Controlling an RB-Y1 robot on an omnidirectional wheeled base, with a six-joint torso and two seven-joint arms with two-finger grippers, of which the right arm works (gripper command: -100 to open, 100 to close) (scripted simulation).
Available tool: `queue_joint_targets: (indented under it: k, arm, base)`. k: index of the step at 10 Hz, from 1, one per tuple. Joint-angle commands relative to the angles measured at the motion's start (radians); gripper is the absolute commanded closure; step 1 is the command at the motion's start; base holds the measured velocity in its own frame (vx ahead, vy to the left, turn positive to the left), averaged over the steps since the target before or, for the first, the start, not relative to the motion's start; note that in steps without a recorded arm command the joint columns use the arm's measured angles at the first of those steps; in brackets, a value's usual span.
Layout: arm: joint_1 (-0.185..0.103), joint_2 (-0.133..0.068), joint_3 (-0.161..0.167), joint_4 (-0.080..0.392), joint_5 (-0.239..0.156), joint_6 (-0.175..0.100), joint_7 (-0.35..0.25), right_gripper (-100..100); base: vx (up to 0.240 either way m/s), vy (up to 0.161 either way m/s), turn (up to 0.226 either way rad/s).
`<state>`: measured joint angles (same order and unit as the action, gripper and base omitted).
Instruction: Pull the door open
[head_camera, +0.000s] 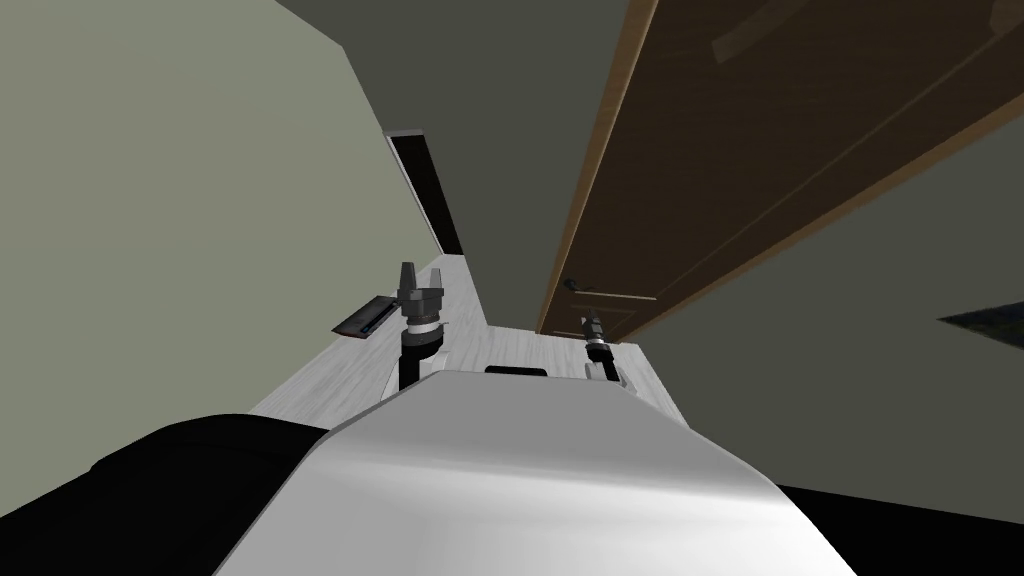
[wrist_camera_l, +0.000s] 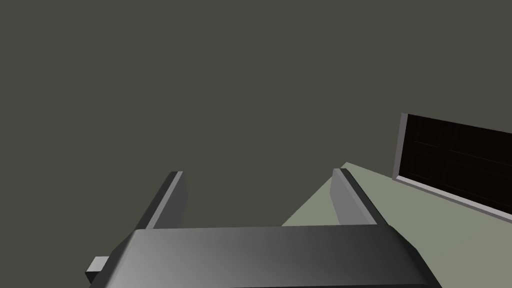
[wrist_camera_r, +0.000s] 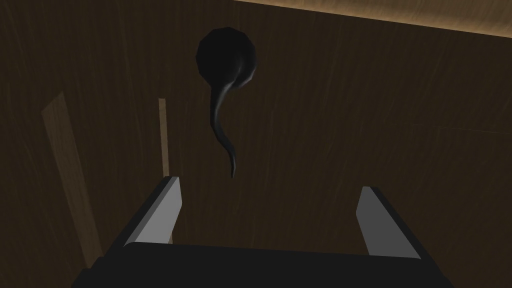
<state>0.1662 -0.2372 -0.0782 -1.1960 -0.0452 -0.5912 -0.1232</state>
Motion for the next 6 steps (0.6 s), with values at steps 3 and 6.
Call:
queue_joint_targets:
  k: [3,6]
  arm:
    - [-0.023,-0.012,0.000,0.069,-0.002,-0.009,-0.003,-100]
    - [-0.044,-0.024,0.000,0.134,-0.004,-0.018,-0.006,-100]
  base:
    - [0.088,-0.048,0.048]
    - [0.105,-0.050,0.052]
